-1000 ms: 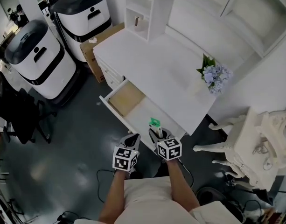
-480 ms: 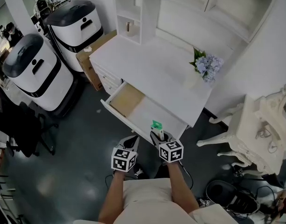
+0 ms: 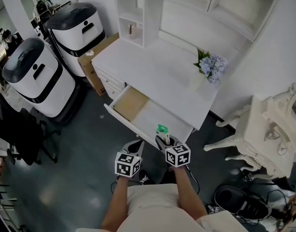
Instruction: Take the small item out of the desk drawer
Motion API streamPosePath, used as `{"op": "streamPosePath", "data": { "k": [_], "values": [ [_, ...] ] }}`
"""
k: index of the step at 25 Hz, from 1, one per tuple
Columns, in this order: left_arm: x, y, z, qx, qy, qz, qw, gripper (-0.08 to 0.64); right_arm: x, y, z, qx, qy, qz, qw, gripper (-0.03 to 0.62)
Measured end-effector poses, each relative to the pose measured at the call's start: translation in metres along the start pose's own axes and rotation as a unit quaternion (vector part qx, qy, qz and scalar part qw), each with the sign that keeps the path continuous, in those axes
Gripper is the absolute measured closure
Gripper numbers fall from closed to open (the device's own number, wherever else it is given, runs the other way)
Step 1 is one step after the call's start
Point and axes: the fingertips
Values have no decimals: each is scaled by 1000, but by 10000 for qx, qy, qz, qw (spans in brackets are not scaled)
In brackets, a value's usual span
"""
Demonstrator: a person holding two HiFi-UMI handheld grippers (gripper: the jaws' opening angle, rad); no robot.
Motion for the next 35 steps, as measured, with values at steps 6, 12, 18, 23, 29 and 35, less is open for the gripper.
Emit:
{"op": "streamPosePath", "data": {
  "k": [6, 12, 18, 23, 29, 35],
  "values": [
    [-3, -4, -7, -8, -56, 4, 10000, 543, 1, -1, -4, 21, 58, -103, 9999, 485],
    [-6, -9, -9, 20, -90, 23, 10000, 543, 5, -5, -6, 51, 69, -123, 9999, 485],
    [-7, -12, -5, 9, -45, 69, 10000, 543, 9, -5, -3, 23, 4, -107, 9999, 485],
    [-7, -18, -3, -61, -13, 122, 9999, 543, 13, -5, 2, -16, -1, -89, 10000, 485],
    [-5, -23, 1, -108, 0, 234, 9997, 543, 15, -6, 4, -111, -70, -90, 9999, 485],
    [-3, -24, -1, -120, -30, 267, 9996, 543, 16, -5, 1, -124, -86, -81, 9999, 485]
  ]
}}
Point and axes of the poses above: the fingertips, and each gripper's own axes: x backward along the fingers, y to its left, z out of its underside, and after that the axes turned 6 degrees about y, right-handed
